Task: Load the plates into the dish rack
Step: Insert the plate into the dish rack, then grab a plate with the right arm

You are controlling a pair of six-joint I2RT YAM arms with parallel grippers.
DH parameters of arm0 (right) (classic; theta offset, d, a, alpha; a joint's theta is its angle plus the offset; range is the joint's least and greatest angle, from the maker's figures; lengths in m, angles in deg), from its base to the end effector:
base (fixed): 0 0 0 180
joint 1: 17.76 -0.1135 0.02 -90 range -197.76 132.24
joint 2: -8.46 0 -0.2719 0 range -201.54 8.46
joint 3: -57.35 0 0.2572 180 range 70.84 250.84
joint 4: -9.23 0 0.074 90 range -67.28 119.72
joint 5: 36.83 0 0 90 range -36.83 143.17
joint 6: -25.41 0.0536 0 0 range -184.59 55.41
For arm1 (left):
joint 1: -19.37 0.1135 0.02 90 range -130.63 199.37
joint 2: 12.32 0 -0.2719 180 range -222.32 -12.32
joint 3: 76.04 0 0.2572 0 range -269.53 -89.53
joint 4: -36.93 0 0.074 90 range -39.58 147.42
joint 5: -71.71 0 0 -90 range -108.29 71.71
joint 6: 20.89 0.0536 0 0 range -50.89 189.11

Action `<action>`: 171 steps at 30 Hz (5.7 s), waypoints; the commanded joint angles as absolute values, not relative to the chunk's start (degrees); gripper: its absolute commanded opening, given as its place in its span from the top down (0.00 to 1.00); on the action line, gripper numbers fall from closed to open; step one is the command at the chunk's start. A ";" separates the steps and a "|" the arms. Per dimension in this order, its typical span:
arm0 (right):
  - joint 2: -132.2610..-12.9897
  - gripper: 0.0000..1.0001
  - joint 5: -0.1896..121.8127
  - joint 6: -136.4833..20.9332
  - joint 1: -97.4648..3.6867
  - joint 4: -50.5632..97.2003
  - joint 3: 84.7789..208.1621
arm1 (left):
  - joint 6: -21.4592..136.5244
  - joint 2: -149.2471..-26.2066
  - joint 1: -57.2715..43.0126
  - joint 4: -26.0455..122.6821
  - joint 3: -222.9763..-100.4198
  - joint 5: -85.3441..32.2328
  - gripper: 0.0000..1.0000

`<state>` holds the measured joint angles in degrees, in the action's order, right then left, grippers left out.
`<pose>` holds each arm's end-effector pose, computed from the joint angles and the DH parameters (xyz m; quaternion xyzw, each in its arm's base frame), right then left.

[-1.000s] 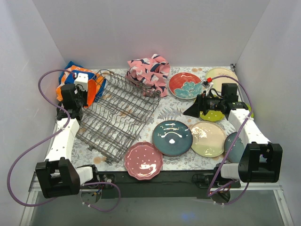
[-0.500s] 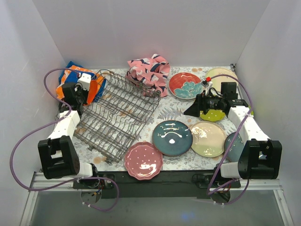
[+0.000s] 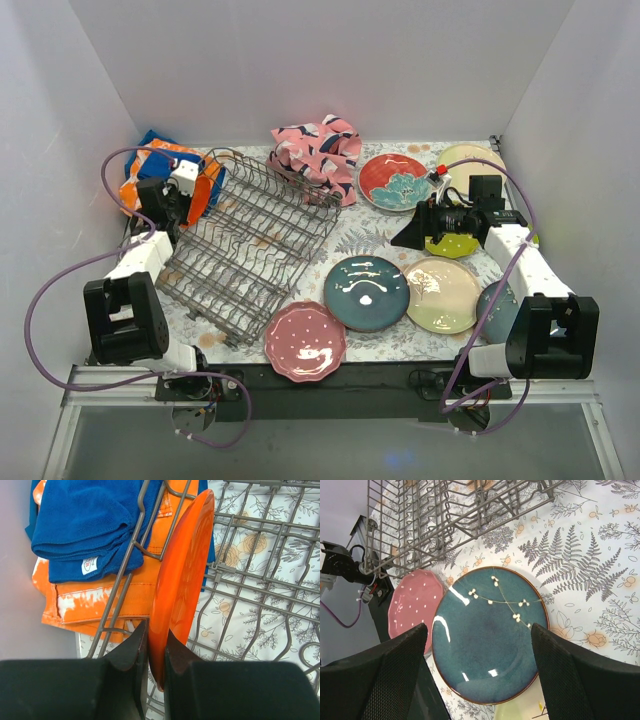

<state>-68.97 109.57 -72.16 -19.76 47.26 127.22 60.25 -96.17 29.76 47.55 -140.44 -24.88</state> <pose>0.2866 0.0547 0.2710 -0.2460 0.7982 0.4208 0.3539 0.3390 0.0559 0.2344 -0.1163 0.8575 -0.0431 0.4993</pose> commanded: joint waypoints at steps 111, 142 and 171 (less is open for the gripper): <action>-86.45 0.10 96.42 -89.73 -25.67 62.45 132.35 | -17.98 -55.82 21.41 70.73 -125.83 -61.37 0.14; -99.38 0.57 100.37 -89.90 -27.69 63.41 134.20 | -21.85 -61.71 6.45 64.92 -125.56 -54.07 0.14; -97.37 0.99 112.32 -92.71 -23.39 72.90 140.80 | -23.44 -66.72 -0.05 60.53 -127.06 -51.61 0.14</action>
